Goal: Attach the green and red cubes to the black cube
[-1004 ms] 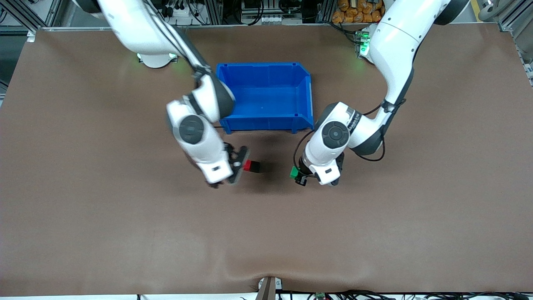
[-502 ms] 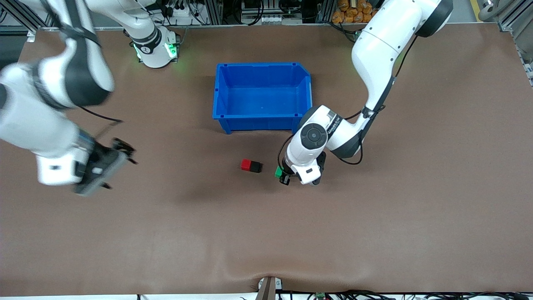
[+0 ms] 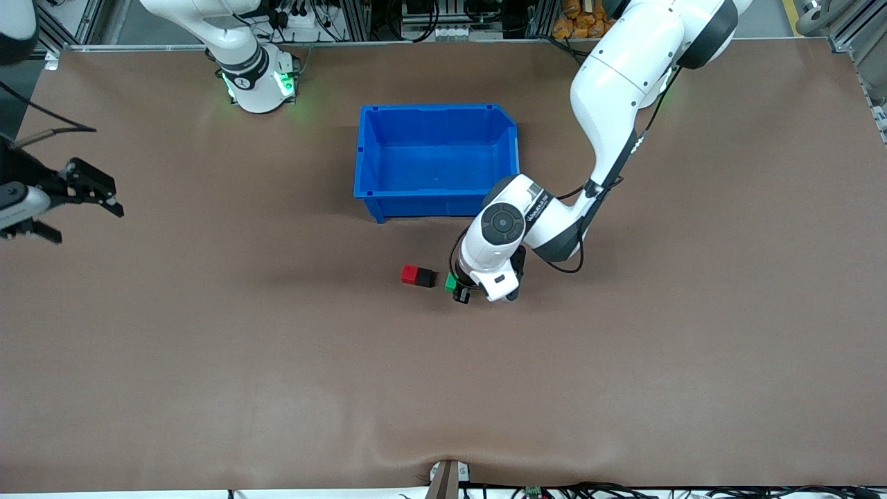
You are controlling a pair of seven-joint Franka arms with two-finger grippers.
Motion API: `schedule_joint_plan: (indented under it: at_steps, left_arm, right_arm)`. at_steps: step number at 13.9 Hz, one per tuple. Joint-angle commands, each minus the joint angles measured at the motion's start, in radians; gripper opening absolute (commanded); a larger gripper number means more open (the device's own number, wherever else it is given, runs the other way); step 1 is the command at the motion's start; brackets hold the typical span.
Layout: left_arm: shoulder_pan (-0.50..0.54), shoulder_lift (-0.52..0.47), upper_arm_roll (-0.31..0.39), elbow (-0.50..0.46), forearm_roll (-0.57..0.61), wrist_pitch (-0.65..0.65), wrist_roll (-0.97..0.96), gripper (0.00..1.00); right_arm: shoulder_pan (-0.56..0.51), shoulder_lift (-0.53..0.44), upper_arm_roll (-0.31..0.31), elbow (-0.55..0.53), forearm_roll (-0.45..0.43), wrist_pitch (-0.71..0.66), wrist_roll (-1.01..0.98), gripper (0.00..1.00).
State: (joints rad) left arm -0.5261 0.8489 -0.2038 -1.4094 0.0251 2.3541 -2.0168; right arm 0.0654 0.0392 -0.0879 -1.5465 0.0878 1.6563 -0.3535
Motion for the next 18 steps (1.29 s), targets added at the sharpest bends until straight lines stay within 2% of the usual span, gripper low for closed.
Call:
schedule_joint_plan:
  at_steps: [1,6,13,18]
  left_arm:
    - [-0.020,0.027,0.009,0.041,0.004,-0.007,-0.042,0.00]
    - [-0.051,0.064,0.017,0.075,0.006,-0.001,-0.077,0.00]
    - [-0.075,0.073,0.027,0.073,0.012,0.011,-0.111,0.00]
    - [-0.103,0.073,0.050,0.073,0.013,0.025,-0.154,0.00]
  right_arm:
    - [0.007,-0.044,0.005,-0.033,-0.054,-0.059,0.193,1.00]
    - [0.007,-0.064,0.010,-0.012,-0.066,-0.191,0.422,1.00]
    - [-0.021,-0.050,0.005,0.055,-0.063,-0.214,0.429,1.00]
    - [-0.013,-0.038,0.007,0.056,-0.056,-0.214,0.418,1.00]
